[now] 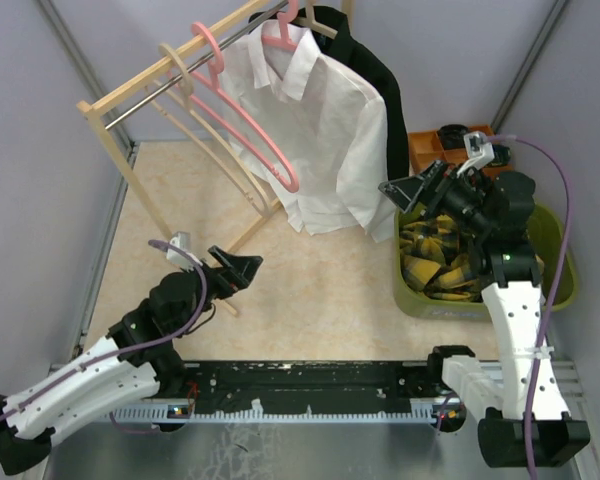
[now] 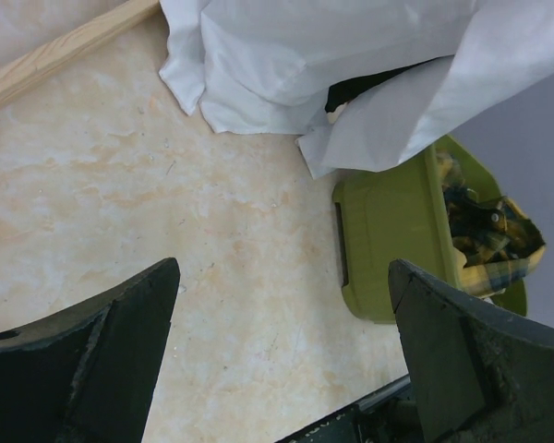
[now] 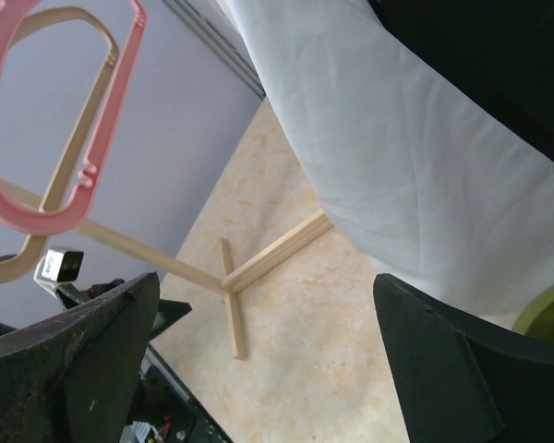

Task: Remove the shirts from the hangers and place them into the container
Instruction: Pick up the hanger from the clothesline.

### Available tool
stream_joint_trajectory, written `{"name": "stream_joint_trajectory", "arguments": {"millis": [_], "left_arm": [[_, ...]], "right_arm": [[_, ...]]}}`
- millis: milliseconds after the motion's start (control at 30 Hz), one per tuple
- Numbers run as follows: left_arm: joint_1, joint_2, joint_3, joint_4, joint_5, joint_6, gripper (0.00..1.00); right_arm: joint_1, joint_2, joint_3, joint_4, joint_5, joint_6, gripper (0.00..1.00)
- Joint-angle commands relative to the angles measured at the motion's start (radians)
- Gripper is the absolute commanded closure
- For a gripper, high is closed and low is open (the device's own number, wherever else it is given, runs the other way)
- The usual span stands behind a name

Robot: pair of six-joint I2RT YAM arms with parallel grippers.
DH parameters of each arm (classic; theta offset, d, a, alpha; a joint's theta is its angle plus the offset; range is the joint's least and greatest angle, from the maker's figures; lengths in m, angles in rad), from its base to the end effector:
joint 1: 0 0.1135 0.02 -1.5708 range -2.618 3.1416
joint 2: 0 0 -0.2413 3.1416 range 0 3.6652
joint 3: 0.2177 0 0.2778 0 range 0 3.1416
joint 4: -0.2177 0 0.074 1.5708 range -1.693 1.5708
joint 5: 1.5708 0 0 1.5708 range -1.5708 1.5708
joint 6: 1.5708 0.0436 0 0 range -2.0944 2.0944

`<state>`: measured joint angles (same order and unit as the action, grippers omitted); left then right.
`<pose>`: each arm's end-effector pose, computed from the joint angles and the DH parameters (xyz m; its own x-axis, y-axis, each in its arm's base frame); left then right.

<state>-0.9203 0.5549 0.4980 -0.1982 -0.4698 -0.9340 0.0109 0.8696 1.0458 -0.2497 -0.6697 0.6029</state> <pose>0.1358 -0.1459 0.2566 -0.4481 -0.5950 -0.6672 0.1413 0.6898 -0.7101 0.2284 0.0296 0.3965 -0.4163 0.4401 -0.7956 -0.4753 0.6406 0.6031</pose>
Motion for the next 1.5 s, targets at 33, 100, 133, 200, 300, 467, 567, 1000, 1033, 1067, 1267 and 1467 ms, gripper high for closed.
{"name": "stream_joint_trajectory", "arguments": {"millis": [33, 100, 133, 200, 300, 467, 567, 1000, 1033, 1067, 1267, 1467], "left_arm": [[0.001, -0.083, -0.062, 0.045, -0.019, 0.001, 0.01], [0.001, -0.087, -0.073, 0.046, -0.021, -0.037, 0.01], [0.001, -0.08, -0.079, 0.044, -0.024, -0.061, 0.01], [0.0, -0.053, -0.08, 0.031, -0.021, -0.108, 0.01], [0.001, 0.001, -0.055, 0.01, 0.006, -0.135, 0.01], [0.0, 0.063, 0.0, -0.028, 0.009, -0.126, 0.01], [0.001, 0.064, 0.013, -0.043, 0.003, -0.108, 0.01], [0.001, 0.02, 0.002, -0.065, -0.001, -0.103, 0.01], [0.001, 0.02, 0.001, -0.066, -0.003, -0.104, 0.01], [0.001, 0.02, -0.001, -0.064, -0.003, -0.107, 0.01], [0.001, 0.034, -0.007, -0.035, 0.009, -0.11, 0.01], [0.0, 0.05, -0.012, -0.024, 0.019, -0.108, 0.01]], "right_arm": [[0.003, 0.047, 0.127, 0.001, -0.057, -0.036, 0.01], [0.01, 0.067, 0.177, -0.063, 0.013, -0.082, 0.01], [0.023, 0.084, 0.209, -0.105, 0.047, -0.115, 0.01], [0.06, 0.136, 0.307, -0.2, 0.141, -0.183, 0.01], [0.16, 0.226, 0.453, -0.294, 0.224, -0.254, 0.01], [0.28, 0.325, 0.597, -0.333, 0.377, -0.298, 0.07], [0.296, 0.386, 0.661, -0.338, 0.429, -0.303, 0.09], [0.299, 0.551, 0.858, -0.266, 0.304, -0.294, 0.34], [0.299, 0.552, 0.856, -0.253, 0.285, -0.298, 0.35], [0.3, 0.554, 0.852, -0.241, 0.265, -0.301, 0.35], [0.3, 0.581, 0.89, -0.279, 0.171, -0.356, 0.47], [0.31, 0.571, 0.85, -0.169, 0.17, -0.329, 0.58]]}}
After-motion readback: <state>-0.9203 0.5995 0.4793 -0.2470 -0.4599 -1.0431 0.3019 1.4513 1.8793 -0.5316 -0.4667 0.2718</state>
